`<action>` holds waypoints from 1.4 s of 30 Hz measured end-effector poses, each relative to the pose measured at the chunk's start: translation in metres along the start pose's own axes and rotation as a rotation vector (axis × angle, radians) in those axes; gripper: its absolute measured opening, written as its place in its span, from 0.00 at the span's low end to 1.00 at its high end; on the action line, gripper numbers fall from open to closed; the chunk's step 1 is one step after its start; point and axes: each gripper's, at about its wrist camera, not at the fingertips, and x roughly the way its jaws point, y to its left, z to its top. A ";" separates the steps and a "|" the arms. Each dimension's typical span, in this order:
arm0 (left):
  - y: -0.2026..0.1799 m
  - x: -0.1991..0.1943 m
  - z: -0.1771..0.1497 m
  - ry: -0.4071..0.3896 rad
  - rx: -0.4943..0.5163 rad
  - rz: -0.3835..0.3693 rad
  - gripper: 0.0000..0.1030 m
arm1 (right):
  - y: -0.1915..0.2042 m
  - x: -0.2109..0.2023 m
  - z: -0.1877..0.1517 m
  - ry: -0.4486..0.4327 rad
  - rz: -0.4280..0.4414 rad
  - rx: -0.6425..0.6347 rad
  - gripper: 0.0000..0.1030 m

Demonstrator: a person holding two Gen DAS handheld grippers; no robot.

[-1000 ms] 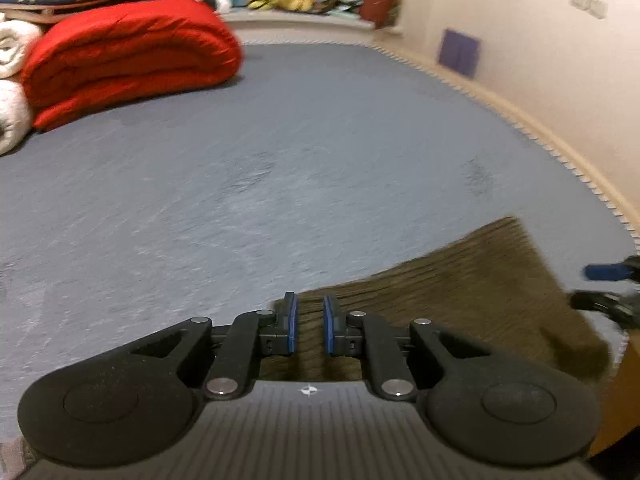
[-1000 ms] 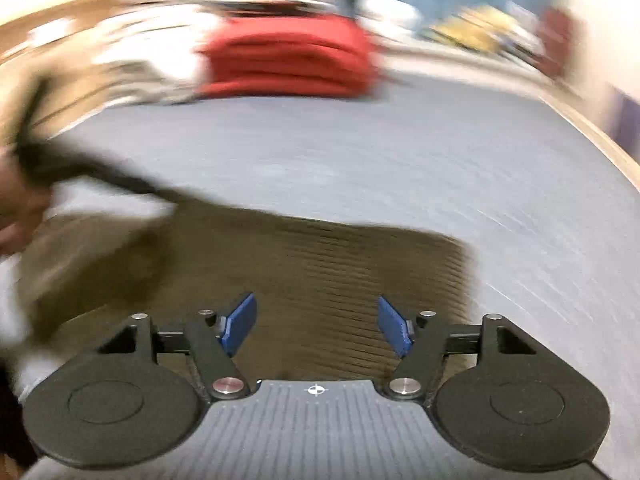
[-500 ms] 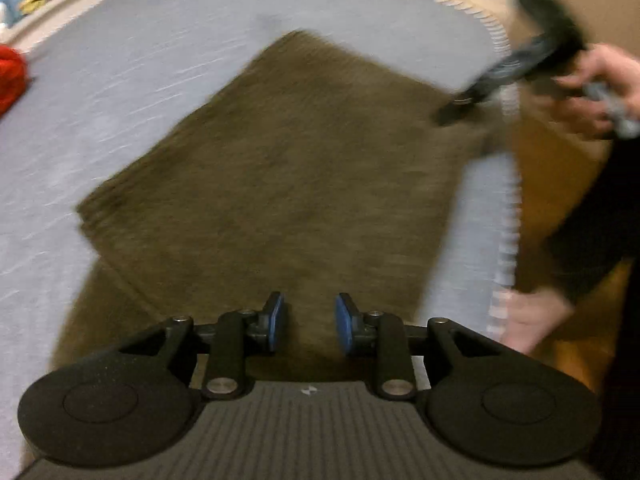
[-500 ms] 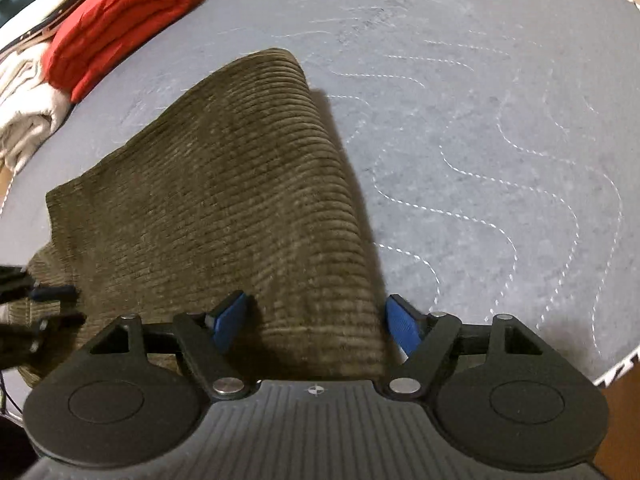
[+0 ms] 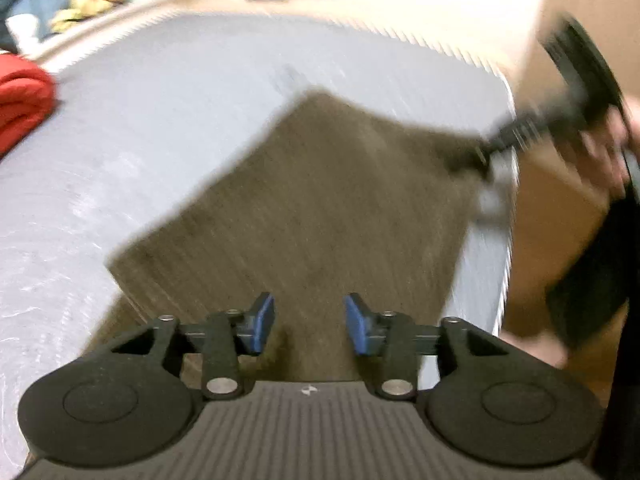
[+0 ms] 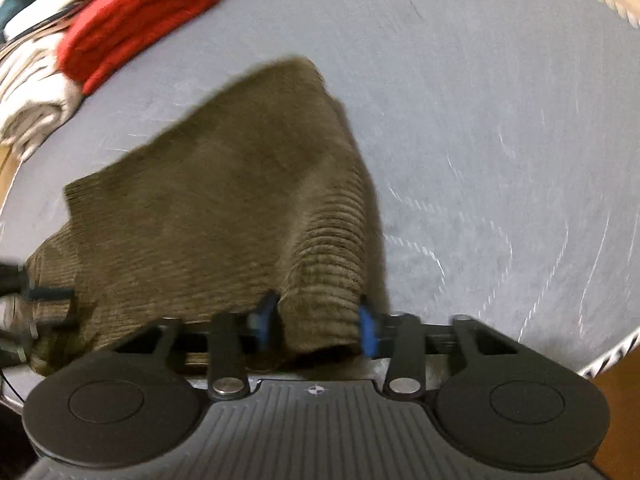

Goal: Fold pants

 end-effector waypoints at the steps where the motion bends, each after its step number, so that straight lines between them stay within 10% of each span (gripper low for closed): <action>1: 0.003 -0.005 0.006 -0.038 -0.037 0.005 0.46 | 0.014 -0.010 -0.001 -0.045 -0.017 -0.071 0.31; 6: 0.015 -0.027 0.033 -0.223 -0.258 -0.081 0.79 | 0.086 -0.056 -0.025 -0.284 -0.008 -0.443 0.29; 11: 0.023 -0.039 0.048 -0.309 -0.413 -0.270 0.84 | 0.154 -0.067 -0.065 -0.423 0.079 -0.770 0.29; 19: 0.053 -0.039 0.027 -0.184 -0.519 -0.138 0.84 | 0.227 -0.051 -0.103 -0.495 0.178 -1.059 0.29; 21: 0.064 -0.047 0.014 -0.151 -0.543 -0.061 0.69 | 0.243 -0.049 -0.110 -0.508 0.208 -1.109 0.29; 23: 0.081 -0.056 -0.002 -0.117 -0.583 0.013 0.34 | 0.251 -0.052 -0.113 -0.510 0.251 -1.126 0.29; 25: 0.104 -0.067 -0.023 -0.118 -0.649 0.015 0.26 | 0.266 -0.046 -0.113 -0.527 0.284 -1.145 0.29; 30: 0.146 -0.107 -0.070 -0.133 -0.696 0.082 0.22 | 0.279 -0.043 -0.099 -0.562 0.474 -1.122 0.35; 34: 0.169 -0.143 -0.112 -0.133 -0.759 0.179 0.23 | 0.269 -0.043 -0.054 -0.535 0.632 -0.861 0.65; 39: 0.205 -0.164 -0.158 -0.042 -0.886 0.310 0.35 | 0.248 0.012 0.006 -0.314 0.524 -0.538 0.73; 42: 0.220 -0.154 -0.173 -0.012 -0.969 0.283 0.61 | 0.235 0.058 0.022 -0.143 0.431 -0.373 0.76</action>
